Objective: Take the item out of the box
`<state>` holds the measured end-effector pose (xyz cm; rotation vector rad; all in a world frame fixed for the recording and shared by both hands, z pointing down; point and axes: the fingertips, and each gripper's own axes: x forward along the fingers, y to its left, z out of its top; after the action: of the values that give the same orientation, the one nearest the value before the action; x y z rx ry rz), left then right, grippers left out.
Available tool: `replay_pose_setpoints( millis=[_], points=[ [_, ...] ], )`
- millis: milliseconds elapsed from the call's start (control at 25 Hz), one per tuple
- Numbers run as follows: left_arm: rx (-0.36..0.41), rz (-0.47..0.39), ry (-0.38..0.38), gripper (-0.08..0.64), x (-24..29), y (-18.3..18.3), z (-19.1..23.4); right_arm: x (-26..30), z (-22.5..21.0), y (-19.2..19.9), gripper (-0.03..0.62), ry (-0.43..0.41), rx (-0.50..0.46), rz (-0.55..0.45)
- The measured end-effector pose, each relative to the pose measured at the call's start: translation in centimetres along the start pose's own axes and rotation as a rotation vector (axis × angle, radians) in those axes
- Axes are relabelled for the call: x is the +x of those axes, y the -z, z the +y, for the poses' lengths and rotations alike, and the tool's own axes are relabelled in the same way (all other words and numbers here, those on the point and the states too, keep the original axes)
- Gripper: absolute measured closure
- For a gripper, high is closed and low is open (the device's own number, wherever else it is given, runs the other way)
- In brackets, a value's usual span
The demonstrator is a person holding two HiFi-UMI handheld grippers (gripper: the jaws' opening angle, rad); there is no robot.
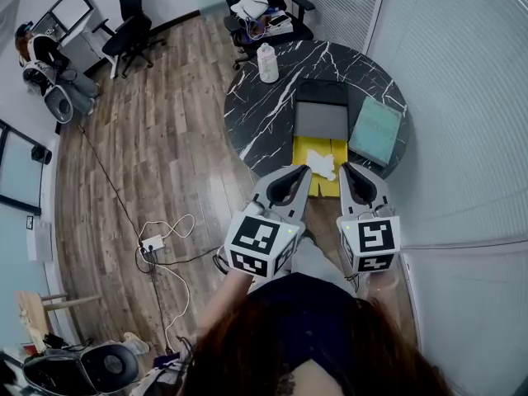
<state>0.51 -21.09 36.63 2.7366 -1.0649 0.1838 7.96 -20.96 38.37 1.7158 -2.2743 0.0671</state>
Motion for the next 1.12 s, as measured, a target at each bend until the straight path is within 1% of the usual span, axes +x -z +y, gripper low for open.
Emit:
replay_pose_setpoints(
  millis=[200, 520, 1120],
  points=[
    [-0.004, 0.001, -0.009, 0.532, 1.8, -0.2, 0.7, 2.1, -0.8, 1.5, 0.566, -0.033, -0.021, 0.041],
    [-0.011, 0.012, -0.030, 0.532, 4.3, -0.5, 1.8, 5.2, -1.3, 3.8, 0.565, -0.102, -0.027, 0.105],
    [-0.019, 0.049, -0.067, 0.532, 7.6, 0.2, 3.4, 10.0, -1.6, 10.0, 0.565, -0.210, -0.083, 0.243]
  ],
)
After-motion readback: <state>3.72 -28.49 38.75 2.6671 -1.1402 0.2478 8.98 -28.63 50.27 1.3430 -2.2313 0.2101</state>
